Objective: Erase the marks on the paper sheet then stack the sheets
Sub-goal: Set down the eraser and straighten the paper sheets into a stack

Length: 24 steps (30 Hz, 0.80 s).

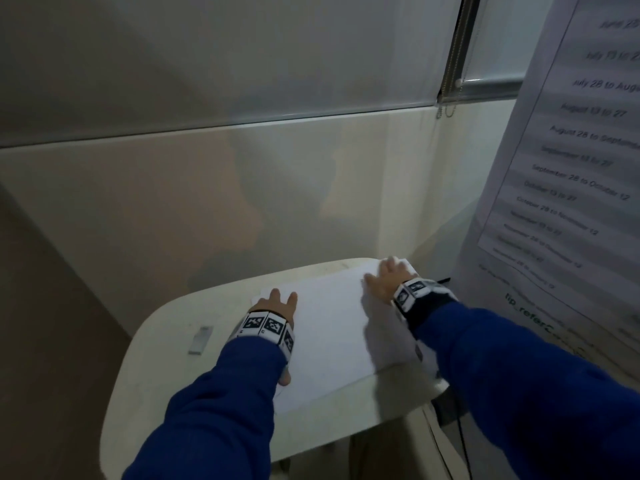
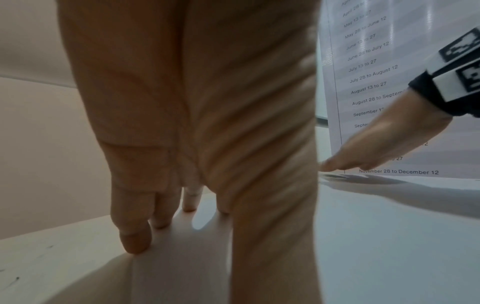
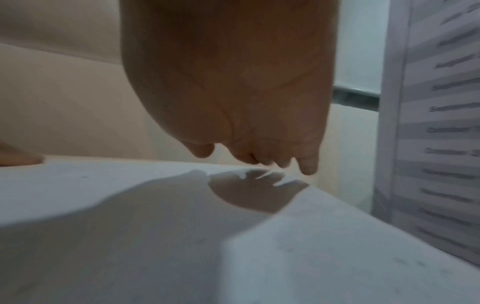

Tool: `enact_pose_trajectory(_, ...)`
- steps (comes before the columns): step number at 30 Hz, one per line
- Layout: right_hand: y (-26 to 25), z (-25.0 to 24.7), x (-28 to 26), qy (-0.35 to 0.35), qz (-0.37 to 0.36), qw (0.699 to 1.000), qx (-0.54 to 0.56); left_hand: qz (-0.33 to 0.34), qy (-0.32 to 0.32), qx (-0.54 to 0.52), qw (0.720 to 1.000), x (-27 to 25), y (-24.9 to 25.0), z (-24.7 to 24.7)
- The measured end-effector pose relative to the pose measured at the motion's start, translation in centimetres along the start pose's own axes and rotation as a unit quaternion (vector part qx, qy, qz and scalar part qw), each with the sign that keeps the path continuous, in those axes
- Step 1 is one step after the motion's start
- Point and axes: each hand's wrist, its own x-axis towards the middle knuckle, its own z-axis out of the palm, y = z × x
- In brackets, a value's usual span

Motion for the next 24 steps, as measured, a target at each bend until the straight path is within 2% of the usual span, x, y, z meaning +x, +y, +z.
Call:
enact_pose_trajectory(1,0.8,-0.5,-0.4,-0.014,0.025,1.000,0.003,0.000,-0.002,-0.002,1.000,0.0,0.0,0.0)
enact_pose_trajectory(2,0.9,-0.5,-0.3,0.002,0.006,1.000,-0.008,-0.001,-0.002,-0.001,1.000,0.1,0.0,0.0)
enact_pose_trajectory(3,0.0,-0.7,-1.0,0.027,-0.060,0.997,-0.026,-0.002,-0.001,0.001,1.000,0.0,0.0,-0.1)
enact_pose_trajectory(5,-3.7,-0.5,-3.4,0.012,-0.227,0.973,-0.051,-0.007,0.005,0.008,1.000,-0.2,0.2,-0.1)
enact_pose_trajectory(7,-6.1,0.8,-4.9,-0.066,-0.308,0.947,-0.059,-0.015,0.013,0.009,1.000,-0.4,0.5,-0.2)
enact_pose_trajectory(8,-6.2,1.2,-5.1,-0.093,-0.306,0.946,-0.057,-0.016,0.014,0.009,1.000,-0.4,0.5,-0.2)
enact_pose_trajectory(10,-3.3,1.8,-4.1,-0.078,-0.227,0.969,-0.048,-0.015,0.015,0.018,1.000,-0.4,0.6,0.0)
enact_pose_trajectory(12,1.1,1.3,-2.9,-0.053,-0.076,0.996,0.001,-0.014,0.014,0.026,0.999,-0.5,0.6,0.1)
enact_pose_trajectory(14,4.4,0.7,-2.6,-0.034,0.047,0.997,0.050,-0.015,0.015,0.029,0.999,-0.7,0.6,0.0)
enact_pose_trajectory(15,4.6,0.7,-3.0,-0.016,0.039,0.998,0.044,-0.015,0.016,0.032,0.999,-0.9,0.6,-0.1)
enact_pose_trajectory(16,4.0,0.9,-3.6,0.016,-0.017,0.999,0.030,-0.014,0.016,0.035,0.999,-1.0,0.6,-0.2)
enact_pose_trajectory(17,2.6,1.1,-4.8,0.016,-0.101,0.995,0.007,-0.015,0.016,0.039,0.999,-1.0,0.6,-0.2)
enact_pose_trajectory(19,-0.8,1.7,-7.6,-0.035,-0.271,0.961,-0.033,-0.017,0.017,0.047,0.999,-1.0,0.8,-0.3)
enact_pose_trajectory(20,-2.0,1.9,-8.6,-0.067,-0.309,0.948,-0.048,-0.019,0.018,0.049,0.998,-1.1,0.9,-0.3)
enact_pose_trajectory(22,-2.1,2.2,-9.7,-0.071,-0.305,0.949,-0.038,-0.021,0.016,0.050,0.998,-1.2,1.1,-0.4)
enact_pose_trajectory(24,0.9,2.6,-9.1,-0.041,-0.240,0.969,-0.043,-0.020,0.010,0.054,0.998,-1.4,1.1,-0.5)
